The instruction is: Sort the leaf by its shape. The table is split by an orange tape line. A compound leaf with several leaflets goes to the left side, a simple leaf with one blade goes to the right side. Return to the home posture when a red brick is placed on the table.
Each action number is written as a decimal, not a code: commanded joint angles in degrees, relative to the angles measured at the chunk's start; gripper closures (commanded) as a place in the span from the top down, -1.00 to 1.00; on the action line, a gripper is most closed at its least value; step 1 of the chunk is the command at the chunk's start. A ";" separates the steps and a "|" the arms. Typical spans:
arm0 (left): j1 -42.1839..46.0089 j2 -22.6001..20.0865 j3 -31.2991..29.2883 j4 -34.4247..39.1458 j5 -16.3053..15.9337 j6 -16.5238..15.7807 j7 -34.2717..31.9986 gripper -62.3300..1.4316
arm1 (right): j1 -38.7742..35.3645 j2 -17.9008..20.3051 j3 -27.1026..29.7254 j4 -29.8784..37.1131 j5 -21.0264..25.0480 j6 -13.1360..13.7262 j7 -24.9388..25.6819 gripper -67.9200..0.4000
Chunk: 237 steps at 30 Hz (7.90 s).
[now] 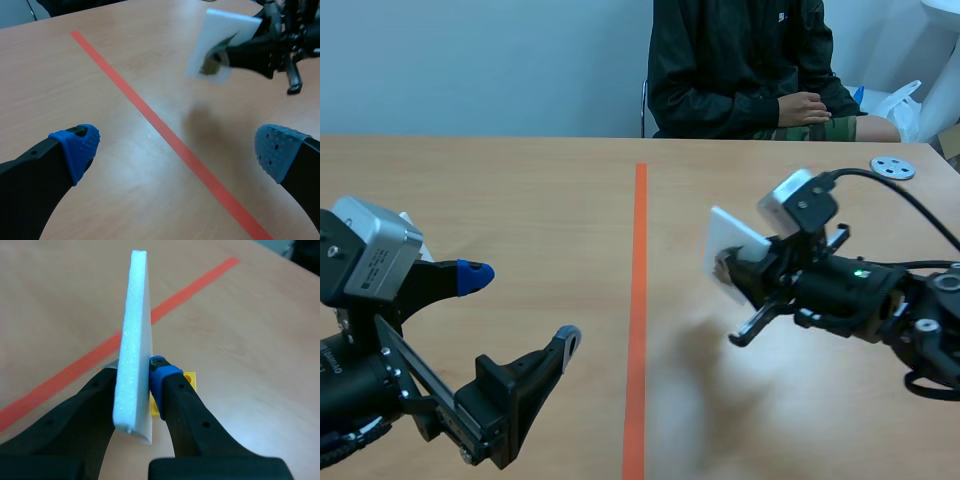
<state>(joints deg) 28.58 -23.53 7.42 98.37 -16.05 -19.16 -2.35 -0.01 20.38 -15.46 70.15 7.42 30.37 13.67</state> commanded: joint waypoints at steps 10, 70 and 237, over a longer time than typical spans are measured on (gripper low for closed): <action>-0.04 -0.33 -0.48 0.81 -0.37 -0.02 -0.83 1.00 | -3.19 3.45 18.08 0.70 7.87 2.67 -2.03 -0.95; -1.79 -0.33 -0.48 0.81 -0.37 0.13 -0.79 1.00 | 15.80 3.45 17.00 -25.64 13.03 -13.14 -7.45 0.29; -20.68 3.72 14.62 -25.94 6.21 -5.68 -6.47 1.00 | -32.20 4.04 22.03 39.01 27.28 -0.98 -24.30 1.00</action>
<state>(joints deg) 8.36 -20.40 21.80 71.48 -9.98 -24.51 -7.70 -32.91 24.14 5.93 109.01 34.28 29.41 -11.68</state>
